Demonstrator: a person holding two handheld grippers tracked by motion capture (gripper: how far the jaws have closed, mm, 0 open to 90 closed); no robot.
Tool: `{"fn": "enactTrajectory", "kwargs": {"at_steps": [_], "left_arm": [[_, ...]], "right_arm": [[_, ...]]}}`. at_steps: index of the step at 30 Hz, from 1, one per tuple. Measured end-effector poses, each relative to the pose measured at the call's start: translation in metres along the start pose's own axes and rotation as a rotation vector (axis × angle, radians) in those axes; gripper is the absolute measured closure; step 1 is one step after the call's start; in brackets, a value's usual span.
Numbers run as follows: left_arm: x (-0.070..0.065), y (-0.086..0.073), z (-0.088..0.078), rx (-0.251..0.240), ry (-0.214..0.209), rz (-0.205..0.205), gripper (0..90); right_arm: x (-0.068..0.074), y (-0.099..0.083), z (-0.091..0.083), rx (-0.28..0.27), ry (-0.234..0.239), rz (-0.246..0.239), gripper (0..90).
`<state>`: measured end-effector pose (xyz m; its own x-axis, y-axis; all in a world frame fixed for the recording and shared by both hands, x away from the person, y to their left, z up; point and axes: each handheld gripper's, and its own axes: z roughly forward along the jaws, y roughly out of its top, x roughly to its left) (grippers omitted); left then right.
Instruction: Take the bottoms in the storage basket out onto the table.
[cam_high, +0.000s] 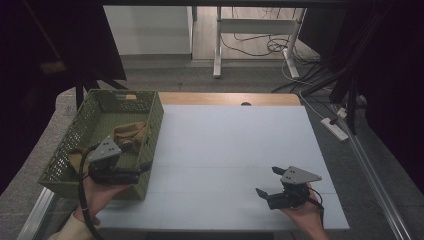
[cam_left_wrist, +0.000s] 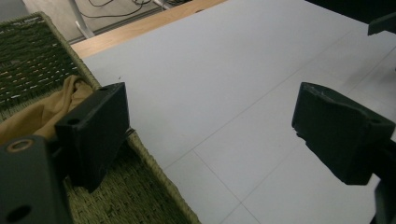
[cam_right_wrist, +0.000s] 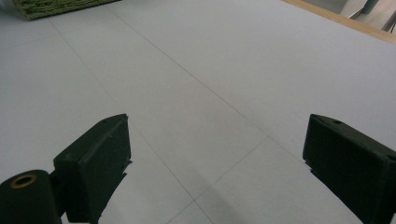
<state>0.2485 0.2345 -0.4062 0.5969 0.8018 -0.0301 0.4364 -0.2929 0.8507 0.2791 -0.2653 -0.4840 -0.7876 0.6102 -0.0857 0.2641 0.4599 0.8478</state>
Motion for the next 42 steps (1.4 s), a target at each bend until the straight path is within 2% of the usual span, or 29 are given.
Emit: {"fn": "enactTrajectory", "kwargs": {"at_steps": [12, 29, 42], "left_arm": [[0.016, 0.010, 0.005, -0.012, 0.001, -0.025, 12.4], [0.029, 0.016, 0.015, -0.017, 0.011, -0.037, 13.1], [0.049, 0.021, 0.025, -0.004, 0.024, -0.076, 13.1]], "right_arm": [[0.000, -0.001, 0.001, 0.007, -0.001, 0.006, 7.5], [-0.001, -0.002, 0.002, 0.016, -0.007, 0.006, 7.5], [-0.001, -0.002, 0.003, 0.018, -0.013, 0.009, 7.4]]}}
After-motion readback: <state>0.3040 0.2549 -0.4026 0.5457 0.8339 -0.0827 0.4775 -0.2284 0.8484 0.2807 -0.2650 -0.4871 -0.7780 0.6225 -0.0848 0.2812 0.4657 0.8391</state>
